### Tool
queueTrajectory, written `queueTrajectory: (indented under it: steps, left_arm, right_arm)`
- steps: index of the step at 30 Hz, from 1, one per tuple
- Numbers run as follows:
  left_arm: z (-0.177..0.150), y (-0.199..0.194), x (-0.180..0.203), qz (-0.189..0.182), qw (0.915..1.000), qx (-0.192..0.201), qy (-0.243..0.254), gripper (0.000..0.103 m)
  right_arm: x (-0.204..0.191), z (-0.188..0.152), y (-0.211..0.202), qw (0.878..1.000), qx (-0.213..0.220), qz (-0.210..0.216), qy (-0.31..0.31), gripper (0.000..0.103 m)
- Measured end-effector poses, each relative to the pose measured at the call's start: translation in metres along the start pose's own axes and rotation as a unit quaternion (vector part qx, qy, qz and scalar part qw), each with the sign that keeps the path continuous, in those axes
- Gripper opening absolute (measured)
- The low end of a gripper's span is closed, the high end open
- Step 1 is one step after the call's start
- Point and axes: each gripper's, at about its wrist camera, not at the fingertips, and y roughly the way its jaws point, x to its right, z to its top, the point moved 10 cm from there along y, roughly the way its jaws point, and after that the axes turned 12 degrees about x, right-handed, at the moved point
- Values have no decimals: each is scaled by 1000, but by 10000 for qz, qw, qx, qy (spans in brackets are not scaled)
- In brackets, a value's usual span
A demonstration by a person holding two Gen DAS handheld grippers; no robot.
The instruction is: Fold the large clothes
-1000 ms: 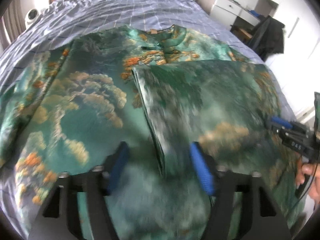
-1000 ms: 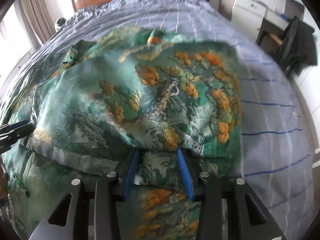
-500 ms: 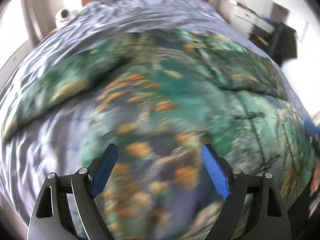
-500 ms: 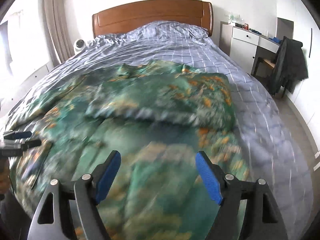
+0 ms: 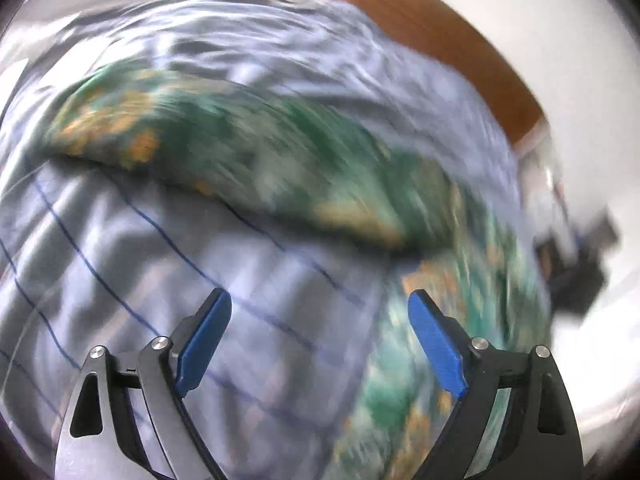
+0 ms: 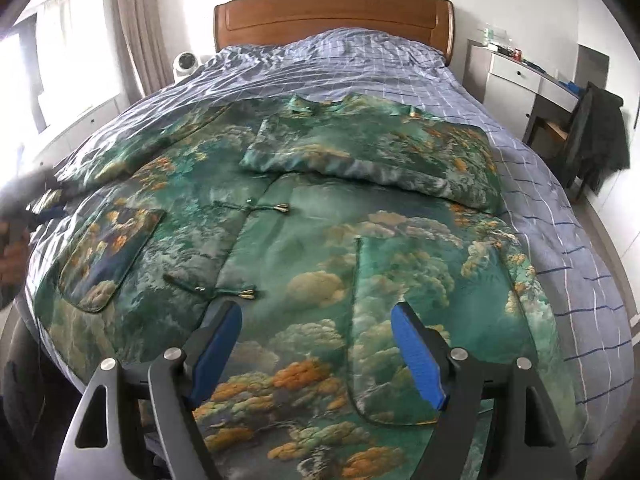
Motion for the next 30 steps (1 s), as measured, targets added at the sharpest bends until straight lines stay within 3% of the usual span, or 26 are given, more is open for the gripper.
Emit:
queueTrajectory:
  steps: [4,8,12,15,16,17,21,23,25,30]
  left_arm:
    - [36,25,-40,289,9972,143,-673,91]
    - [55,52,-74,926,9910,198,-948,91]
    - [66,56,-90,1147,9861,349,-1147,86]
    - [76,51,-87,1404,9848,581,-843,39]
    - [79,50,-83,1415,9859,618,-651,19]
    - [83,47,-73,1386,9875,649,-390,13]
    - [102,21,-32,1411,9820,1077,649,10]
    - [111,4,7,1333,9728,1368,1314,10]
    - [113,-11,55,1177,9581,1633,2037,10]
    - [79,-35,177,510,9094,2042,3588,10]
  right_arm:
    - [-9,-1,-3,9999,-3,58,-95,79]
    - [-16,-5,-5,9999,-58,102,-108,79]
    - [-22,-9,-7,9997,-114,161,-167,79]
    - [-23,-11,-8,9996,-152,201,-160,79]
    - [-24,-11,-9,9996,-149,208,-149,79]
    - [-24,-11,-9,9996,-137,225,-126,79]
    - [-25,-9,-10,9996,-76,266,-62,79]
    - [-26,-8,-12,9996,-28,287,-35,79]
    - [-28,-6,-15,9995,36,313,-26,79]
    - [-28,-1,-23,9993,216,311,-48,79]
